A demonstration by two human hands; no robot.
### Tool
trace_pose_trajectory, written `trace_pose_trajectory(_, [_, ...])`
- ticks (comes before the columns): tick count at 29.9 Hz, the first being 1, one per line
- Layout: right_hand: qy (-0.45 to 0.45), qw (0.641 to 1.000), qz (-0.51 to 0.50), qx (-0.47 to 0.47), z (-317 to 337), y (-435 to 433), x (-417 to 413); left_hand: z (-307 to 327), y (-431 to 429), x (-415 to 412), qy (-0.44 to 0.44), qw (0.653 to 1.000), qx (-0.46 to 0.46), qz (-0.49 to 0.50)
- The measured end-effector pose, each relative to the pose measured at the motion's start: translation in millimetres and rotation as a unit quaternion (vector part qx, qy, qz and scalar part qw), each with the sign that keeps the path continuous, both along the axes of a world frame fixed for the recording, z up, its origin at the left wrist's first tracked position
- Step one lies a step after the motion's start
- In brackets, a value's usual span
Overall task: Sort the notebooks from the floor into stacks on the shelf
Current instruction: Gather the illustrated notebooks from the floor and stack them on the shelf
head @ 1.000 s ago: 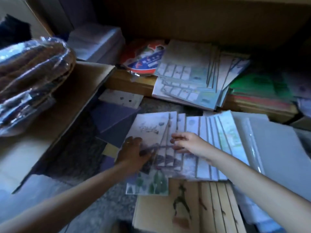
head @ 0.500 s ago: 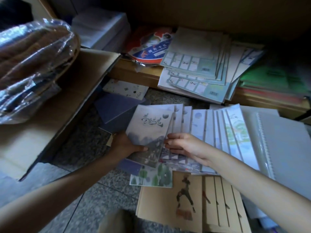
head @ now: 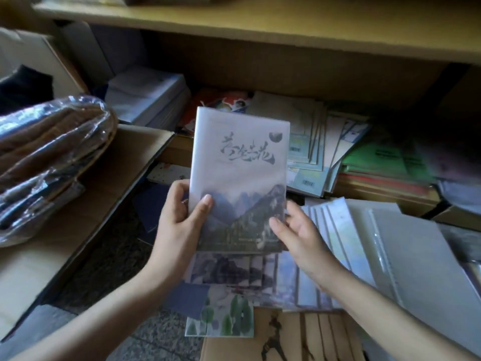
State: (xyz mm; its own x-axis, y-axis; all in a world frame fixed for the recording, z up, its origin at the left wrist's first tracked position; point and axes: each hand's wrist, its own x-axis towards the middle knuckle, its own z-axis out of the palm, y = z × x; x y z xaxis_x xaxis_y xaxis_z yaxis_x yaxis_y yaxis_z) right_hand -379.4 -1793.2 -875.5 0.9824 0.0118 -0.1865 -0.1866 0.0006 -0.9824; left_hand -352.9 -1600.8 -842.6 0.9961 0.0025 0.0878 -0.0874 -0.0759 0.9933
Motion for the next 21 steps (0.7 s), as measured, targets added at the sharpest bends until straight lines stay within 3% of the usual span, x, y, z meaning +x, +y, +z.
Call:
trace_pose_trajectory(2, [-0.108, 0.993, -0.047, -0.024, 31, -4, 16, 25, -9, 15, -0.015, 0.999, -0.035, -0.010])
trace_pose_trajectory(5, [-0.181, 0.976, -0.125, -0.011, 81, -9, 47, 64, -19, 41, -0.073, 0.996, -0.007, -0.050])
trace_pose_trajectory(7, [-0.219, 0.962, -0.165, -0.006, 108, -8, 68, 88, -25, 55, -0.137, 0.986, 0.080, -0.047])
trace_pose_trajectory(10, [-0.250, 0.946, -0.206, -0.008, 140, -2, 105, 117, -28, 76, -0.236, 0.944, 0.230, 0.017])
trace_pose_trajectory(12, [-0.256, 0.941, -0.218, -0.041, 159, 4, 133, 130, -28, 95, -0.293, 0.907, 0.298, 0.049])
trace_pose_trajectory(16, [-0.204, 0.964, -0.172, 0.001, 201, 22, 198, 146, -28, 148, -0.331, 0.855, 0.371, 0.147])
trace_pose_trajectory(21, [-0.130, 0.982, -0.121, -0.069, 217, 49, 264, 145, -13, 219, -0.268, 0.882, 0.335, 0.198])
